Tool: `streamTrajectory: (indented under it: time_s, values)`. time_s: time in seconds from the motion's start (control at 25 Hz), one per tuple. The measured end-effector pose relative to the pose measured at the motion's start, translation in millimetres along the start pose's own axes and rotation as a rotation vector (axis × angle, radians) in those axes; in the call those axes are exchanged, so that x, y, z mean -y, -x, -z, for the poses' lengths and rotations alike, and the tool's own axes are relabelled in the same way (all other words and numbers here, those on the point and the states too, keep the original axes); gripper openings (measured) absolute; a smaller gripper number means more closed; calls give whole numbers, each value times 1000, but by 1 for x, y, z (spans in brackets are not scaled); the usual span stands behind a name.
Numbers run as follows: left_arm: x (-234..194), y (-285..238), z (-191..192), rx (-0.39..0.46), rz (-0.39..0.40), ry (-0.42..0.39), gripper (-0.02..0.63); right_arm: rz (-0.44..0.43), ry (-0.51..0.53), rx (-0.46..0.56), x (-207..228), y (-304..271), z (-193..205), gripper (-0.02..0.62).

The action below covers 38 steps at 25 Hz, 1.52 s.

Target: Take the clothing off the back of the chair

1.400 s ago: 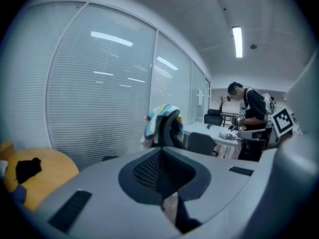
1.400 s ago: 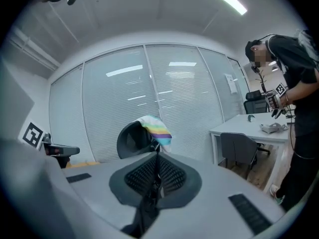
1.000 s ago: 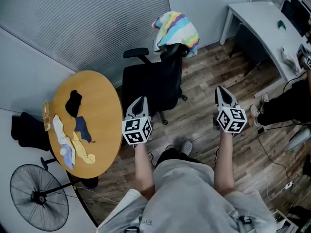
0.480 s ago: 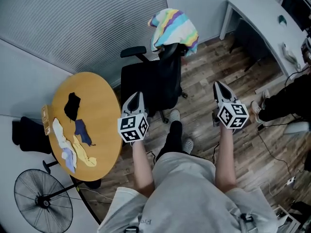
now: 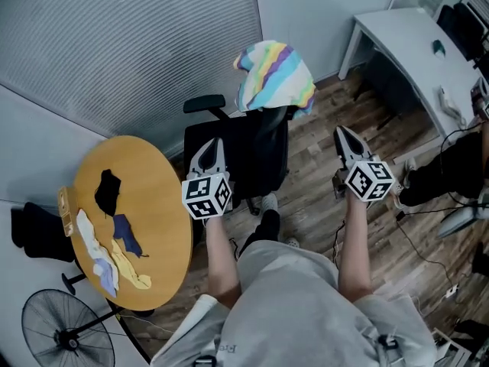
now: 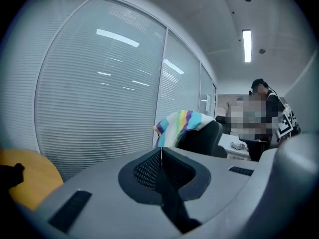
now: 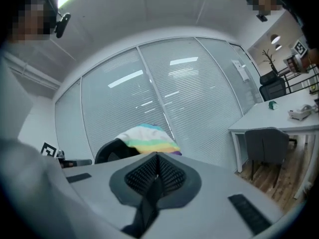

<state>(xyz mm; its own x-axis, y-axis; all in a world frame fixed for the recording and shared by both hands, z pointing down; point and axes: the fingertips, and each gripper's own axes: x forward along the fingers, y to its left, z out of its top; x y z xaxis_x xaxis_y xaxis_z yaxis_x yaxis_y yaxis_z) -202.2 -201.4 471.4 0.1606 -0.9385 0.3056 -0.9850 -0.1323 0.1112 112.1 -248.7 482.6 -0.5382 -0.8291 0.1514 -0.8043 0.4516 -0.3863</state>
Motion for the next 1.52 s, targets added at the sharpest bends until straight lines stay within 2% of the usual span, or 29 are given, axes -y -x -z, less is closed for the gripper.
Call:
streamTrajectory:
  time_s: [0.28,0.4,0.68,0.84,1.0,1.12,1.24,1.28,1.36,1.44,1.52]
  values:
    - [-9,-68,-38,51,103,2,29,-100,-16,106,4,-38,-43,25]
    - [-19,-91,-50,59,117,4,29,-118,-6,142,12,-55,-62,26]
    - [-45,-127,-62,56,171,-10,31,-151,56,120,15,-97,-66,26]
    - [-50,-139,-68,52,200,-59,31,-196,116,81,14,-115,-65,28]
    - [-29,-147,-74,52,317,-70,31,-299,183,17,11,-124,-66,32]
    - [-16,-149,-74,35,451,-40,33,-383,224,-34,7,-130,-63,75]
    - [-10,-148,-75,35,519,-38,38,-471,237,-63,3,-132,-63,114]
    - [-9,-148,-75,32,533,-43,57,-492,238,-68,3,-133,-63,123]
    - [-7,-147,-72,17,549,-89,144,-525,248,-75,1,-136,-62,140]
    - [-3,-146,-70,10,573,-148,177,-556,259,-84,-2,-140,-60,160]
    - [6,-141,-69,13,657,-173,236,-596,264,-96,-5,-140,-60,180]
